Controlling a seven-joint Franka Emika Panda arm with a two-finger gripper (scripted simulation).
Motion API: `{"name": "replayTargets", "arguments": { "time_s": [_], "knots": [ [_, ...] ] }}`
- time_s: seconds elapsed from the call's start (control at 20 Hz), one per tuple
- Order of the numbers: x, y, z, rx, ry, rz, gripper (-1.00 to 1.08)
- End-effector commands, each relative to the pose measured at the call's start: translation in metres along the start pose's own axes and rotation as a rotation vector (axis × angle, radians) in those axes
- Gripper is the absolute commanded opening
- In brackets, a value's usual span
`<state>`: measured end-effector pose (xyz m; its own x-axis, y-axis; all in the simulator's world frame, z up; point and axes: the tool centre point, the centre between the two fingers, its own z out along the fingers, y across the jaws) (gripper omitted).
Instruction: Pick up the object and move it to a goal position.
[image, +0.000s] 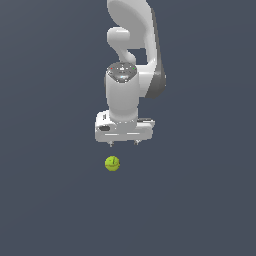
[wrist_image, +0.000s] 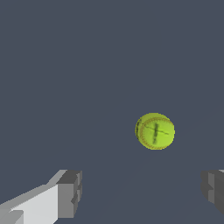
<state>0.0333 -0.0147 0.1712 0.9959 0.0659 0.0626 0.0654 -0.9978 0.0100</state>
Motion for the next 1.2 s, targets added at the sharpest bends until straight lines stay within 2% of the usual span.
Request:
{"name": "replayTargets", "arguments": {
  "time_s": [0.0, 0.55, 1.15],
  "knots": [
    [0.004, 0.012, 0.015, 0.001, -0.013, -0.020, 1.00],
    [0.015, 0.052, 0.073, 0.011, -0.056, -0.093, 1.00],
    [0.014, 0.058, 0.090, 0.013, -0.062, -0.101, 1.00]
  ]
}}
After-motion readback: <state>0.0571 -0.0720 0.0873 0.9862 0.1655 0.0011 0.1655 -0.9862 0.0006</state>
